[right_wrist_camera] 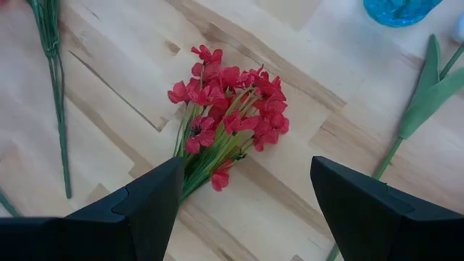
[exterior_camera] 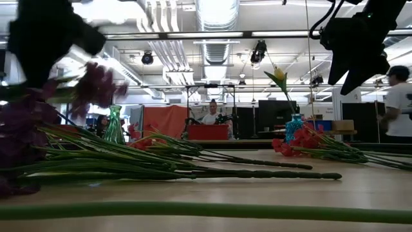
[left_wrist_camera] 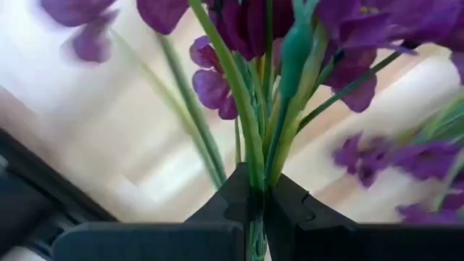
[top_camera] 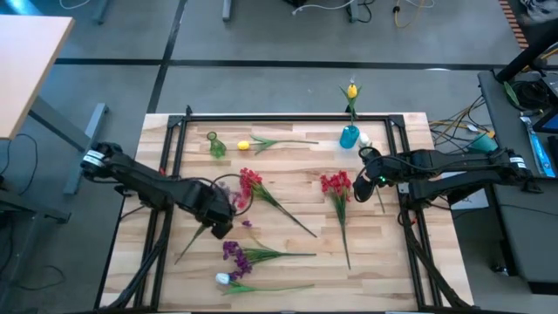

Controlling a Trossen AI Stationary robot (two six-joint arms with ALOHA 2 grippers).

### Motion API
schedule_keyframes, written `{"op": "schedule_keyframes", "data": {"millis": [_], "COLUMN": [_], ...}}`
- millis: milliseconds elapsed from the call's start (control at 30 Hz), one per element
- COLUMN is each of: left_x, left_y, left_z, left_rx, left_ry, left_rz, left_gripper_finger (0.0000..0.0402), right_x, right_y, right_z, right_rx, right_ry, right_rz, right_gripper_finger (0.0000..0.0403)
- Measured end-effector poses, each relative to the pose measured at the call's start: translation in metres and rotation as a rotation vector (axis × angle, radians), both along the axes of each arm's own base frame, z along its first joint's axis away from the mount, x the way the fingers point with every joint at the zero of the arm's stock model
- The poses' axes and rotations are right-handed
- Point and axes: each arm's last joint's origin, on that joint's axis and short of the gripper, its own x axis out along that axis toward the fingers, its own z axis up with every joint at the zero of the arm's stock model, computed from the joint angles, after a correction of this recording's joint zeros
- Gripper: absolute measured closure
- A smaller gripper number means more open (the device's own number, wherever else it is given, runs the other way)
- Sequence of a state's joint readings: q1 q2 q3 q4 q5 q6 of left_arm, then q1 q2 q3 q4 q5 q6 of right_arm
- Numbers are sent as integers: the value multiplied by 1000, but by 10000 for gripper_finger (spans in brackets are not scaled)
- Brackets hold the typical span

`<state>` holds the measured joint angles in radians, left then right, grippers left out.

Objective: Sort flowers into vase by color
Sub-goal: Put the left violet flowers into the green vase

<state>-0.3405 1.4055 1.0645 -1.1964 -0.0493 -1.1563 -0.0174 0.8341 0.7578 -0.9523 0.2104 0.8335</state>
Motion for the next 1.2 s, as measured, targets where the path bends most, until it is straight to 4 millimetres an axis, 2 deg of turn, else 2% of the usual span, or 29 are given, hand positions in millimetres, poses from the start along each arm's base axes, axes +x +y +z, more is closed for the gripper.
{"op": "schedule_keyframes", "data": {"millis": [133,333,400,467,567,700,867,933,1033,1200], "left_x": [19,46,45,41,29,3,-48,-66,-83,-99], "left_y": [0,-4,2,14,40,77,117,127,137,145], "left_z": [45,117,131,136,132,121,114,110,104,86], "left_rx": [159,374,469,572,714,857,1093,1159,1215,1220], "left_ry": [-250,-789,-878,-919,-931,-951,-796,-751,-778,-764], "left_rz": [-224,-759,-877,-908,-833,-671,-289,-164,-39,89], "left_gripper_finger": [397,397,397,397,399,400,400,401,401,401], "right_x": [0,2,3,3,5,7,10,10,11,12], "right_y": [0,0,-1,-1,-1,-1,-1,-1,-1,-1], "right_z": [0,1,2,2,3,4,5,5,5,5], "right_rx": [-9,-35,-39,-42,-51,-58,-62,-63,-67,-79], "right_ry": [-1,-18,-21,-29,-44,-67,-98,-108,-109,-124], "right_rz": [16,33,32,32,40,49,52,52,48,40], "right_gripper_finger": [110,110,110,110,110,110,110,110,110,110]}}
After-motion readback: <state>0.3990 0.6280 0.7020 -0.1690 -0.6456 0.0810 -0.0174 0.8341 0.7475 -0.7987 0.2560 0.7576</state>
